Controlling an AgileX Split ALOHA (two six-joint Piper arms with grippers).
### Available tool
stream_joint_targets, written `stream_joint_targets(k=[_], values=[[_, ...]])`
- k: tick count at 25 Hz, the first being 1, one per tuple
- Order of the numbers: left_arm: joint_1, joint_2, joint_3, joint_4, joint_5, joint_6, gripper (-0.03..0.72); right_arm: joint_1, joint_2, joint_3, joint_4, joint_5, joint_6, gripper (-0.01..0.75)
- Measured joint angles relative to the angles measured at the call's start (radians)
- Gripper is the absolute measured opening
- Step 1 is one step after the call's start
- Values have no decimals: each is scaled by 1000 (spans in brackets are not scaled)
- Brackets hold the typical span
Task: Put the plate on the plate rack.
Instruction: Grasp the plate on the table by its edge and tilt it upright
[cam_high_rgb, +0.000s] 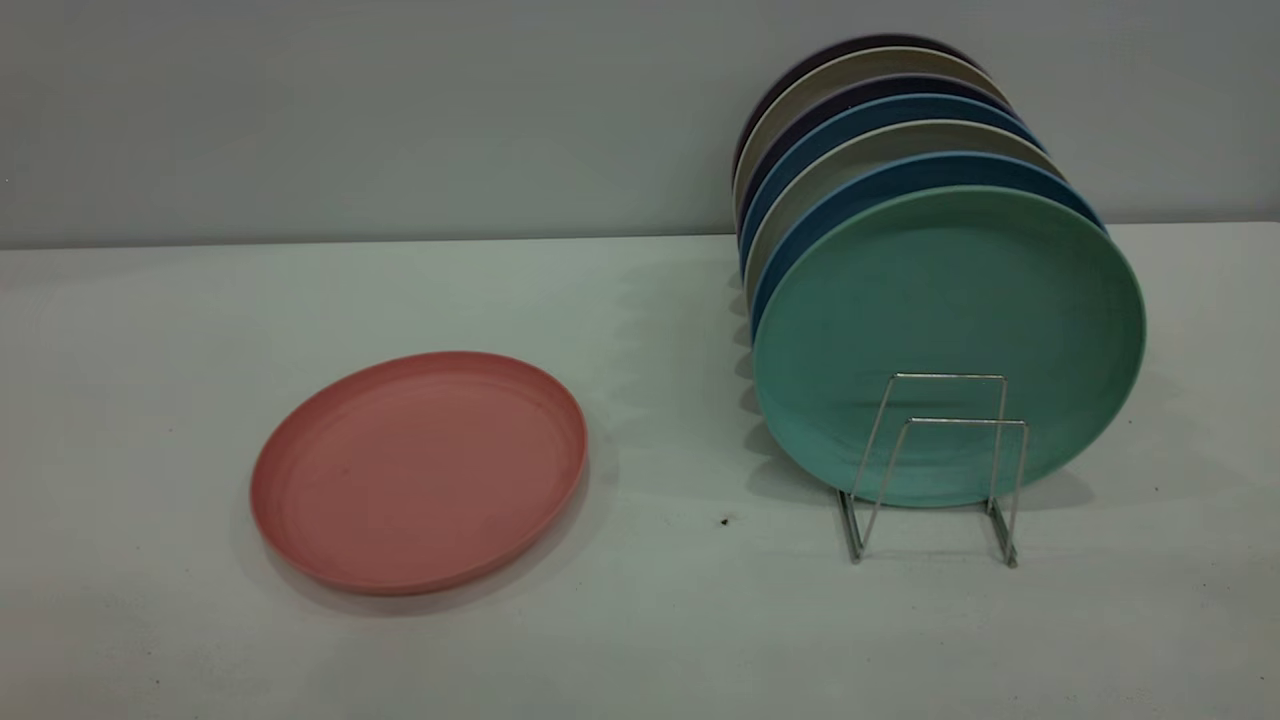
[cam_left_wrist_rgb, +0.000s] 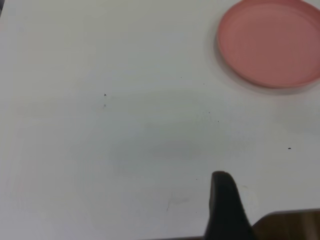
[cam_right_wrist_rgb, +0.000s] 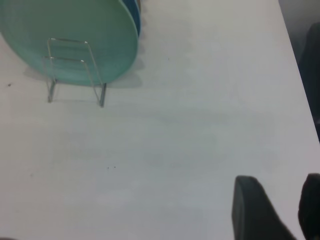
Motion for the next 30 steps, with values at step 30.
stream_joint_targets(k=[30], values=[[-33,1327,-27,-357,-795,213,414,-119,1148,37,-133,-897,392,243]])
